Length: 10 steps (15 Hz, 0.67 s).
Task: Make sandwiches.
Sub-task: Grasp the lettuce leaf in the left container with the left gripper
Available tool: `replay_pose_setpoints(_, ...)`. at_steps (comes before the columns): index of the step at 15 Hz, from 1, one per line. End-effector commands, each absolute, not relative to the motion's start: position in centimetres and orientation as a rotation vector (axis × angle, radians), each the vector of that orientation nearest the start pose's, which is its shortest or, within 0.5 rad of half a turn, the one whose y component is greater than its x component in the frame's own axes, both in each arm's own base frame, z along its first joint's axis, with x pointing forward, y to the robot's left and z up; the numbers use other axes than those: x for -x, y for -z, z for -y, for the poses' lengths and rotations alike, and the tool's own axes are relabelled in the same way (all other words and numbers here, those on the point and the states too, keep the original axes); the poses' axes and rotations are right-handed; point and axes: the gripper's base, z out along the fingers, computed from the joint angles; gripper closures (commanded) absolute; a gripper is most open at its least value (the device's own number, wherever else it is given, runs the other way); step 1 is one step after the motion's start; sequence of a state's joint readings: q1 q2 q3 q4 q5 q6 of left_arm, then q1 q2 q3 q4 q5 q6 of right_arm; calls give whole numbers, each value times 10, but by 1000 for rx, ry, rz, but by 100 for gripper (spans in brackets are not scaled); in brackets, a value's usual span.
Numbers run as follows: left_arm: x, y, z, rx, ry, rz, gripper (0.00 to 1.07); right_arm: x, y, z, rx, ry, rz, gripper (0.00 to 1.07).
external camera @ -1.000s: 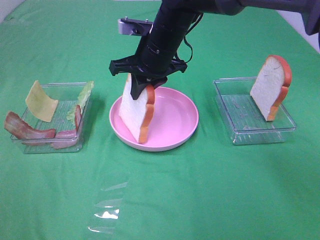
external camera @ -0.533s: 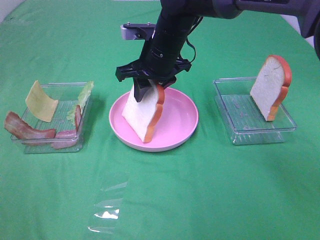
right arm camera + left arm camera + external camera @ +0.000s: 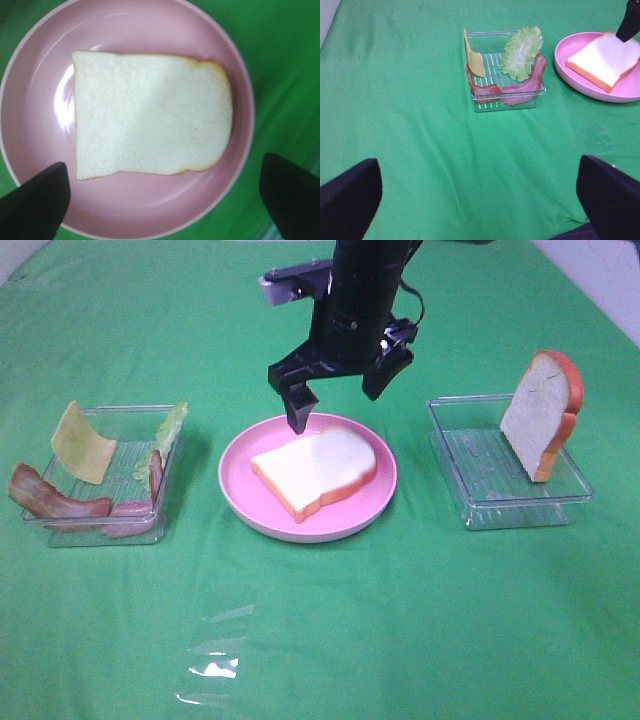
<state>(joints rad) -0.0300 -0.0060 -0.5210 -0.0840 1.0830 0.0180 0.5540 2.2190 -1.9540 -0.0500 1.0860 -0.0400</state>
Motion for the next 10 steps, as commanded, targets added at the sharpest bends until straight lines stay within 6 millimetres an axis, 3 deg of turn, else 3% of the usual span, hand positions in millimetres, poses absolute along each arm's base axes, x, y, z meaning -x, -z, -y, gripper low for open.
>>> replay_pose_setpoints(1, 11, -281, 7, -53, 118, -2022, 9, -397, -267, -235, 850, 23, -2639, 8)
replay_pose_setpoints(6, 11, -281, 7, -53, 118, -2022, 9, -371, -307, -216, 791, 53, -2730, 8)
replay_pose_setpoints(10, 11, -281, 7, -54, 117, -2021, 9, -355, -339, -200, 727, 32, -2685, 8)
